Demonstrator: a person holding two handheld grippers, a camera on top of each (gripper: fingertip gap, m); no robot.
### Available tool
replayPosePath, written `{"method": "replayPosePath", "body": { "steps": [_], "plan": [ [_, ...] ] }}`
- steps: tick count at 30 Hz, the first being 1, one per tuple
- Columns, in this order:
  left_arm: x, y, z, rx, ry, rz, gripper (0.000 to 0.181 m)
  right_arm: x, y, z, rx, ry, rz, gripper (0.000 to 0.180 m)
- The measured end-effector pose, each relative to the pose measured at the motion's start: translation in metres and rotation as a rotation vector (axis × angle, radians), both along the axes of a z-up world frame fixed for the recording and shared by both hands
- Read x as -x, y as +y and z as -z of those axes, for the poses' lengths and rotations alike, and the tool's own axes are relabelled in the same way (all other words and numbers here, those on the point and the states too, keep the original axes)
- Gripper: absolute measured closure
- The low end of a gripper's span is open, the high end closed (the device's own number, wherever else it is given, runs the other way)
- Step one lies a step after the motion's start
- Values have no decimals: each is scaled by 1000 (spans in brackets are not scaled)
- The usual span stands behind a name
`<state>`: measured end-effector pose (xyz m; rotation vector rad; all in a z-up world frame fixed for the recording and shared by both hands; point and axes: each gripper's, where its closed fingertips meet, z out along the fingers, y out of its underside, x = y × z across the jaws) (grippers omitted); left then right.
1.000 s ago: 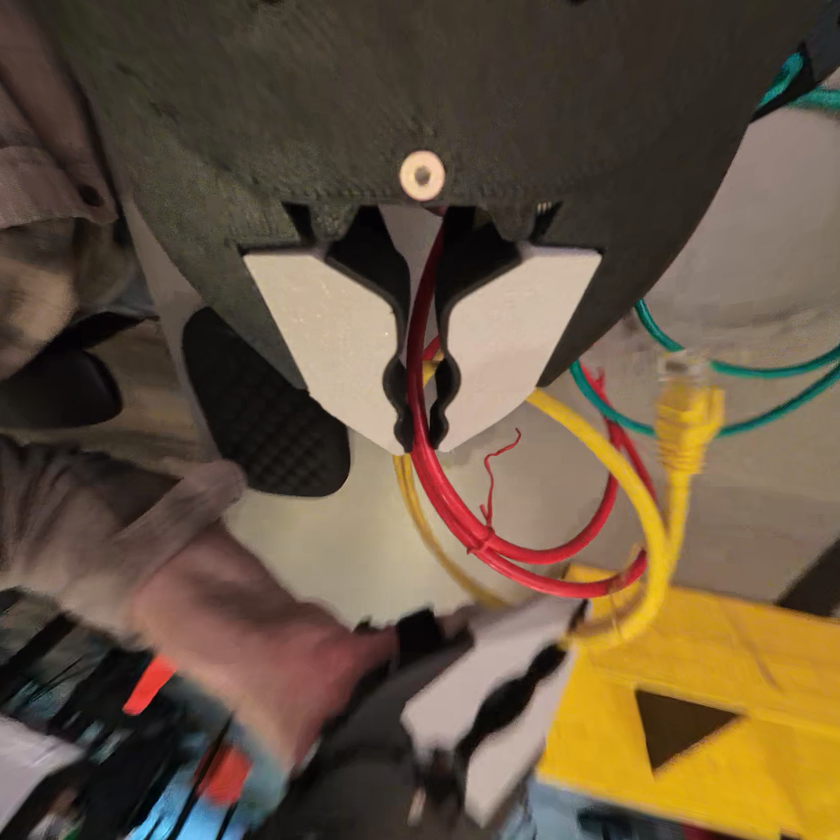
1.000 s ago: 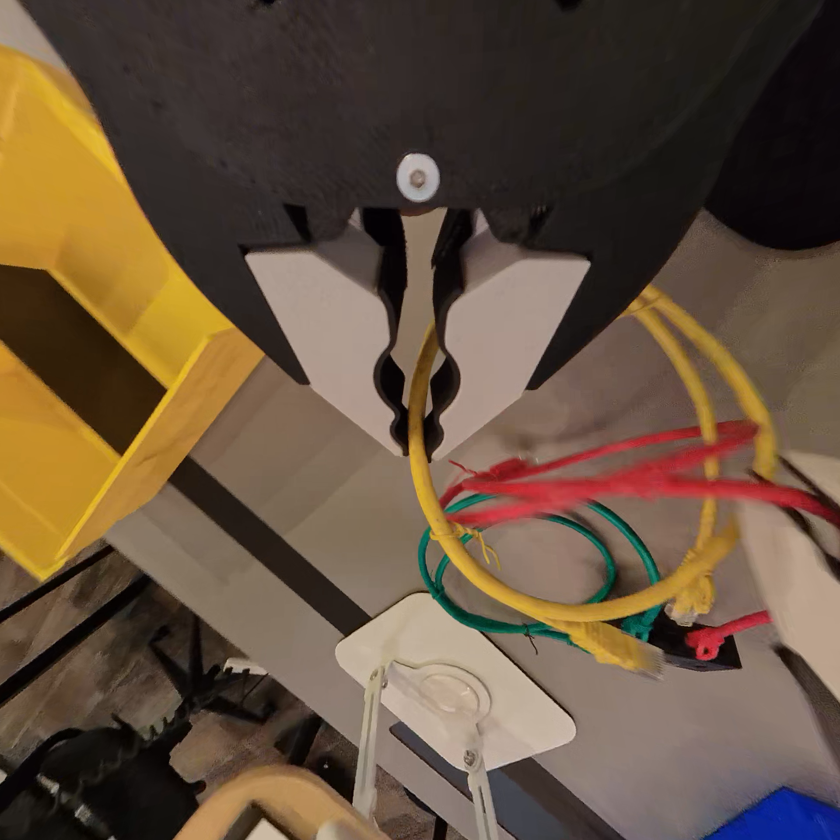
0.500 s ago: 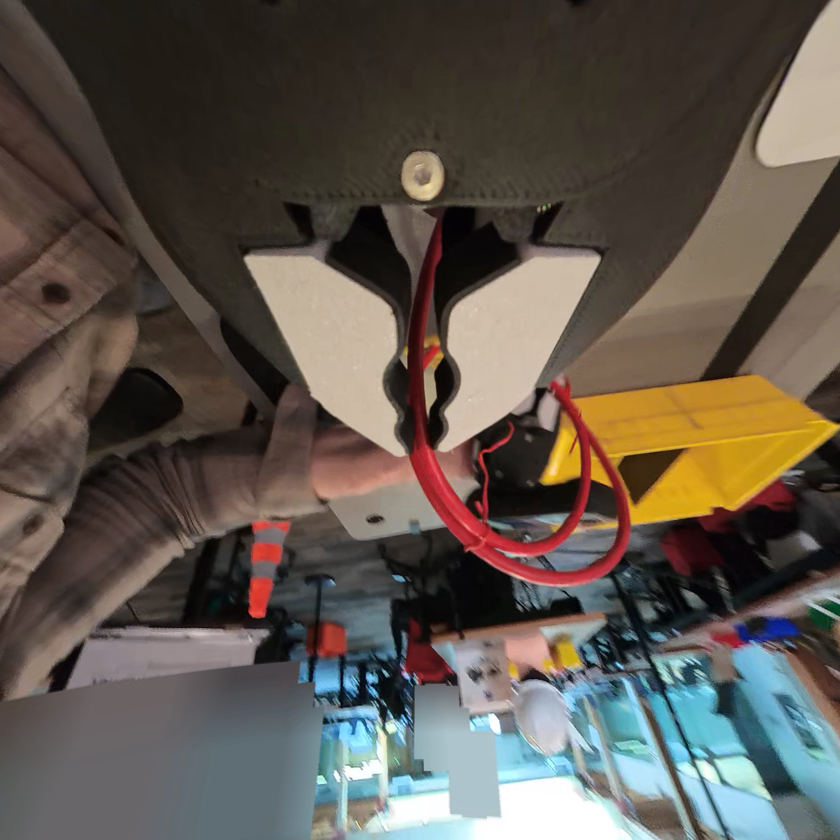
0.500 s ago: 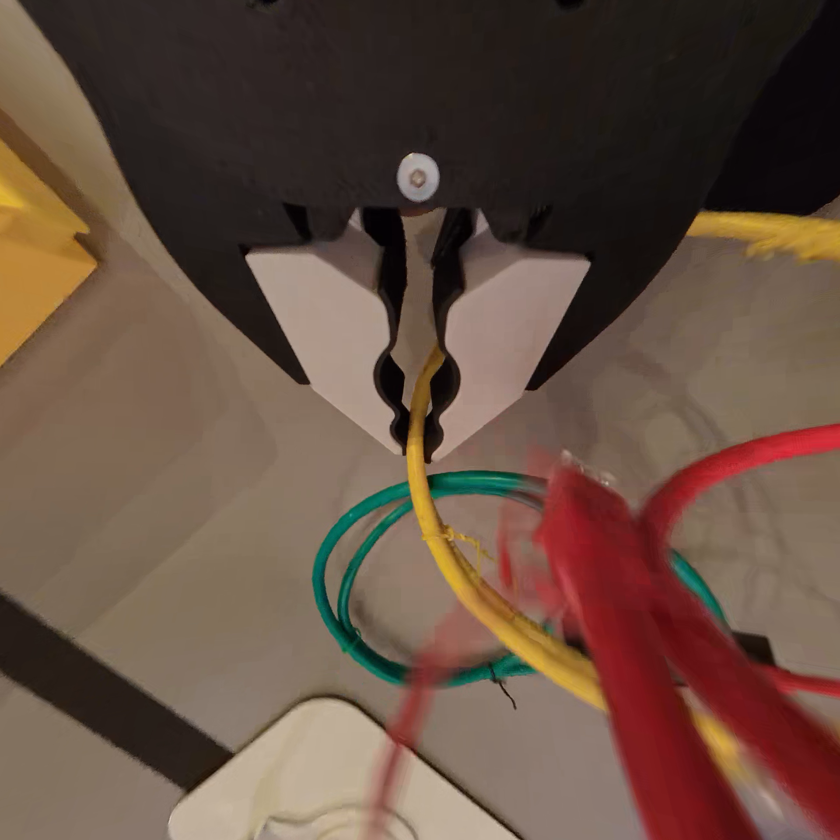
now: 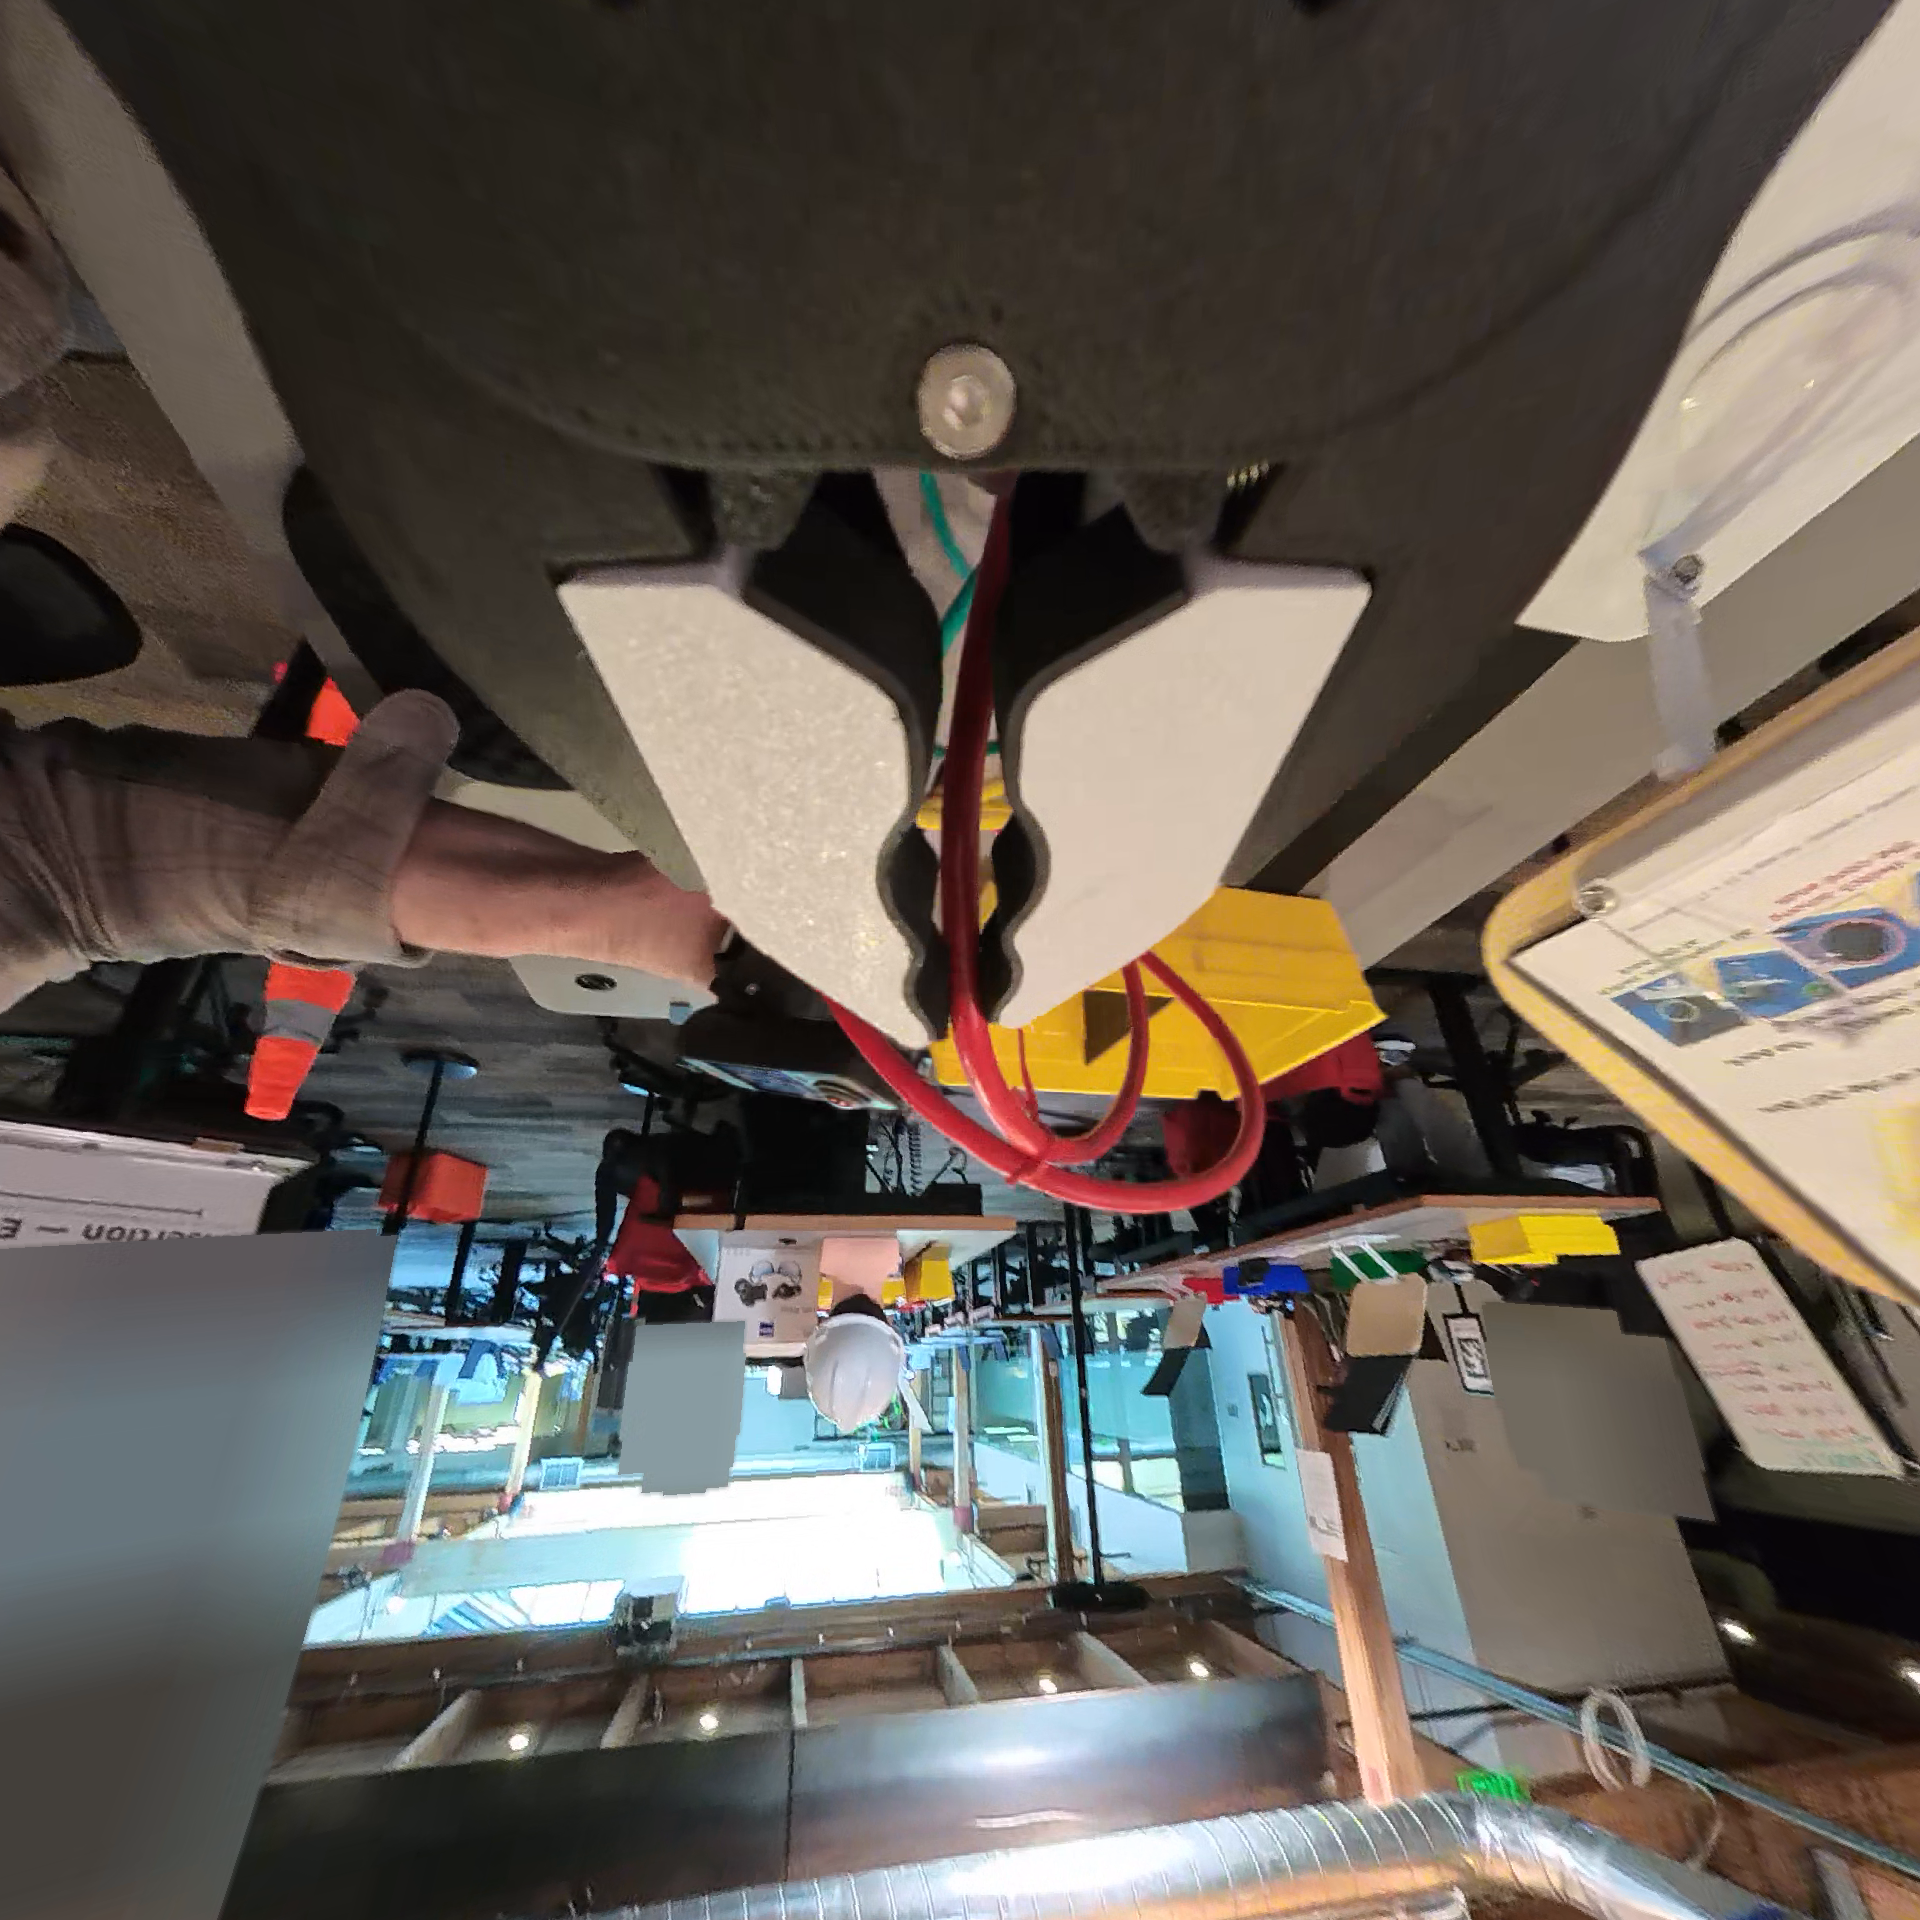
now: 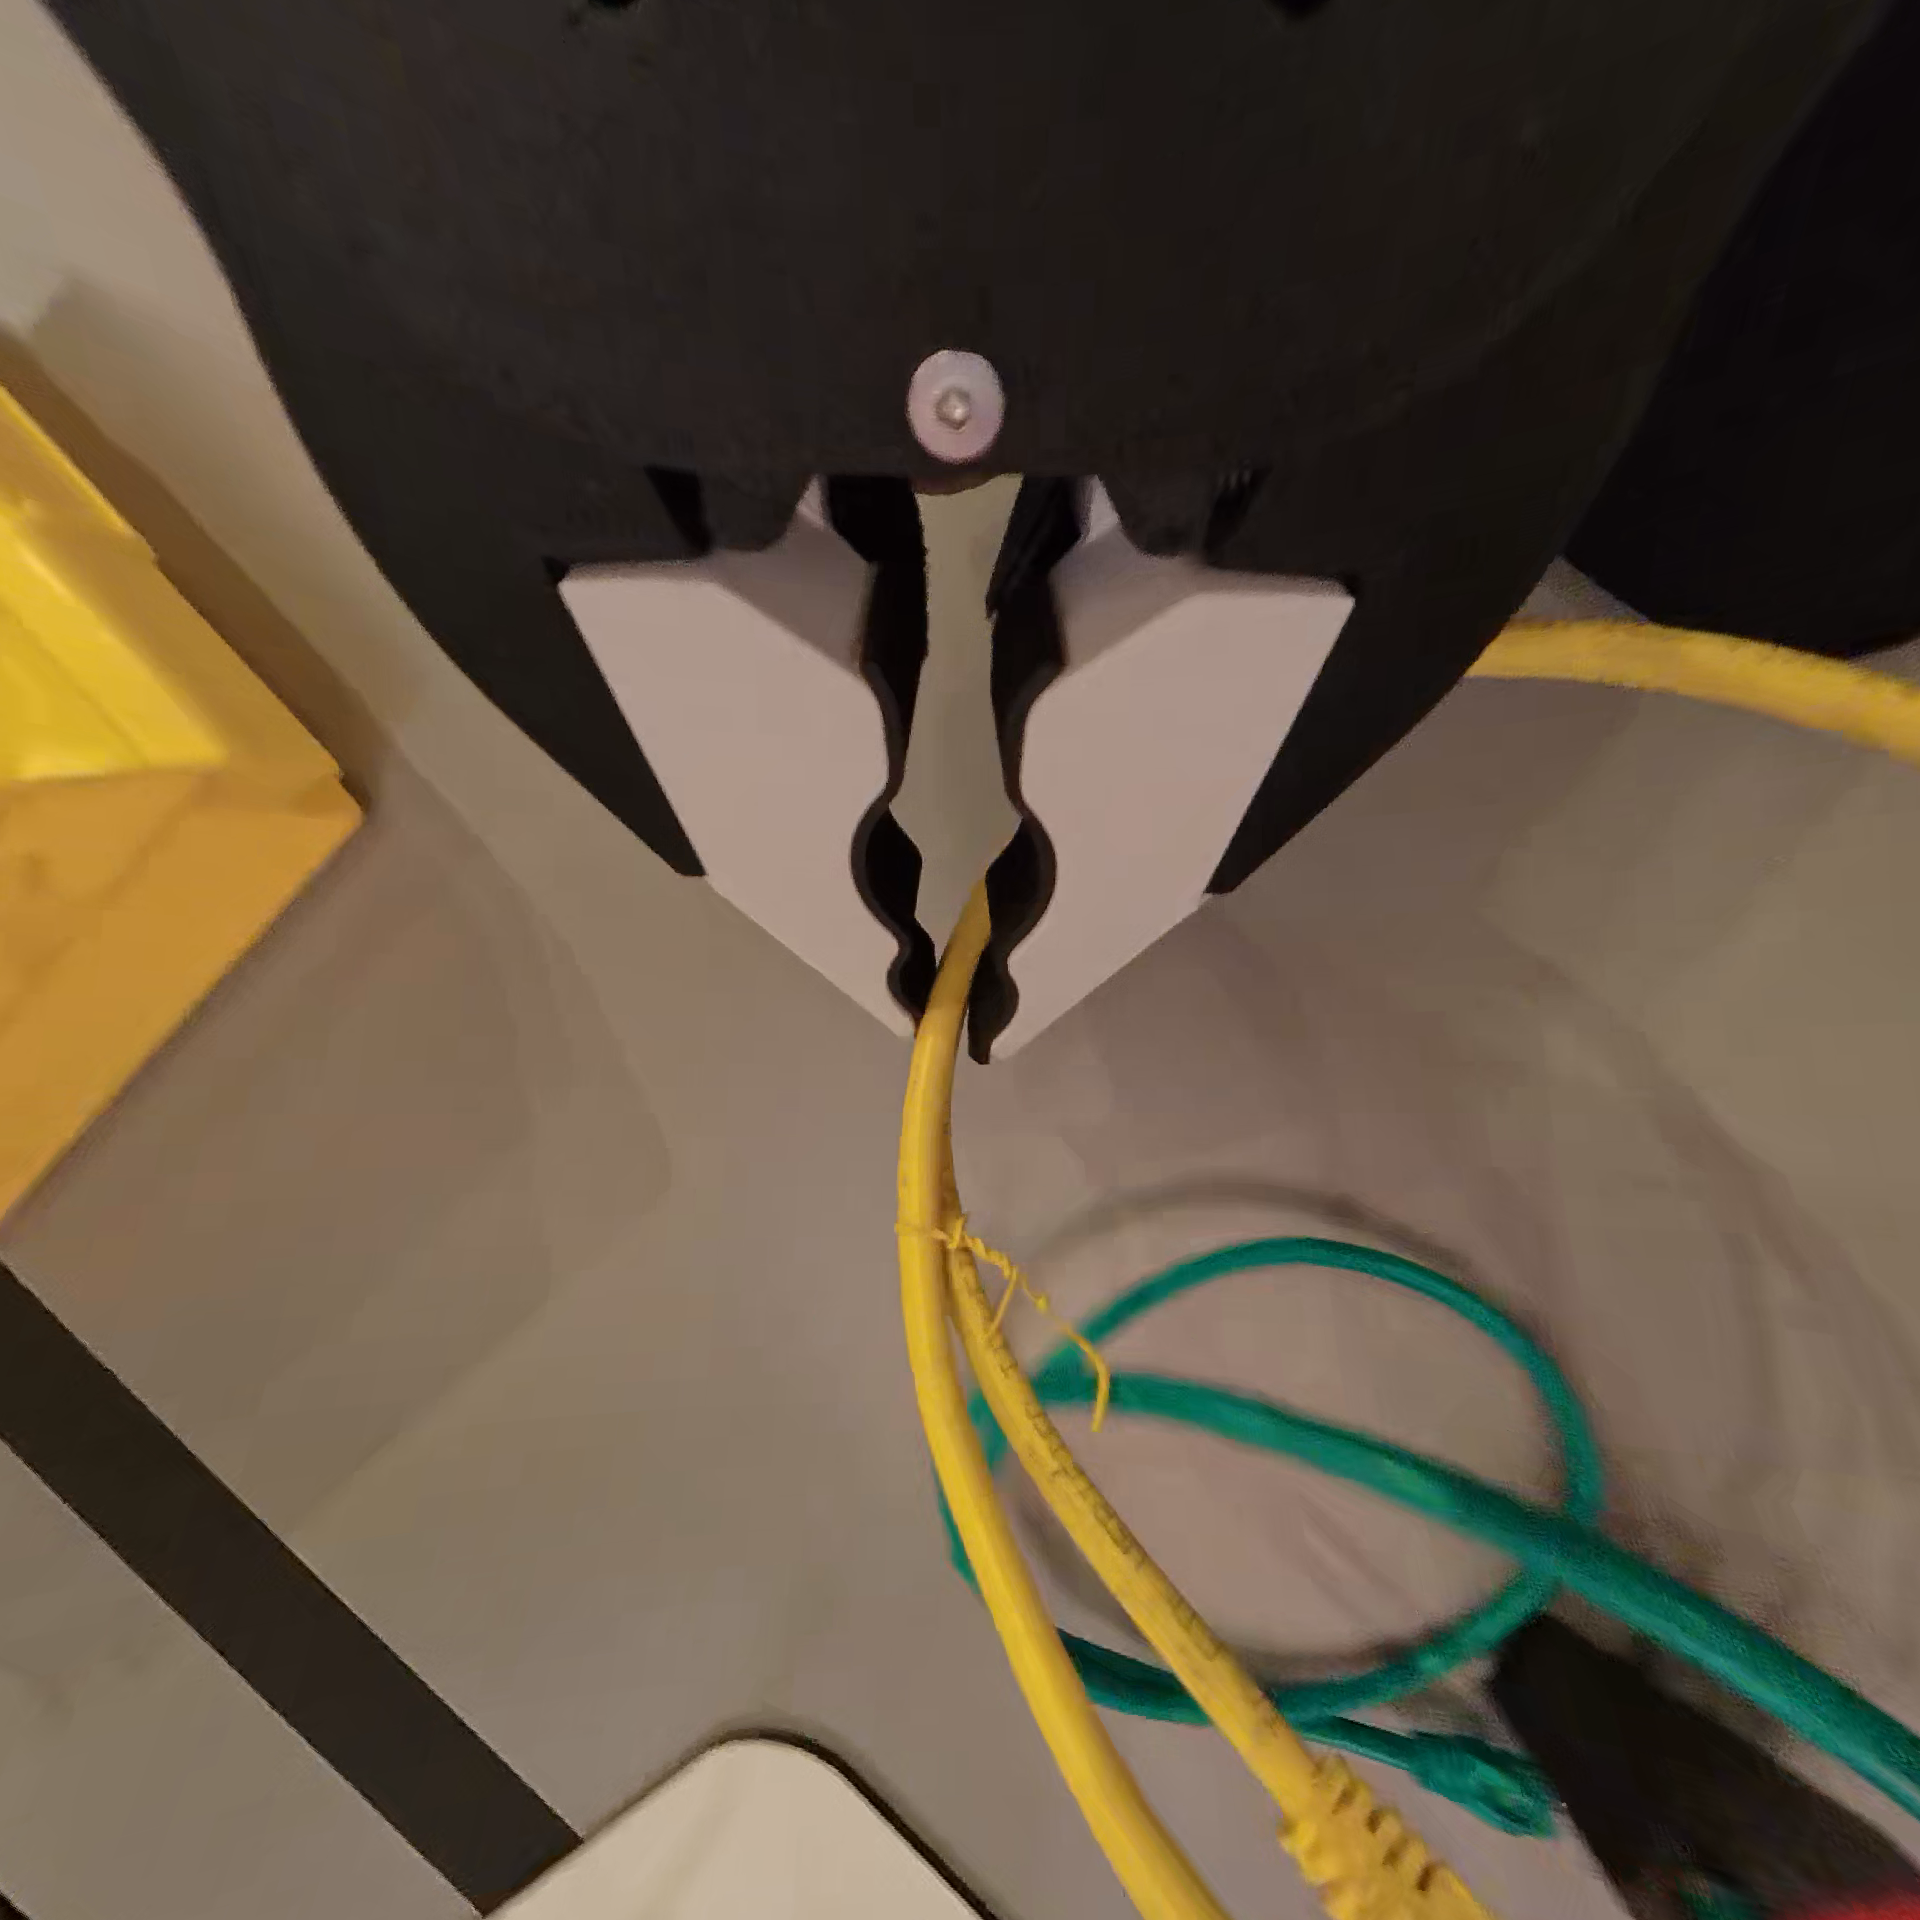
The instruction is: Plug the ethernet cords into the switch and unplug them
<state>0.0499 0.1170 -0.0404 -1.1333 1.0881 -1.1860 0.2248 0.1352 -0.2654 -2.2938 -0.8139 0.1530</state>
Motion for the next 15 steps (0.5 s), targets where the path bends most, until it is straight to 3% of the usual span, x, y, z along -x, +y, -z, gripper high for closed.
{"method": "replayPosePath", "body": {
  "steps": [5, 15],
  "plan": [
    [19, 8, 3, 15, -18, -29, 175, -30, -7, 3, 13, 17, 63, 175],
    [45, 32, 16, 43, 43, -121, 175, -71, -11, -53, -152, 101, 174, 176]
  ]
}}
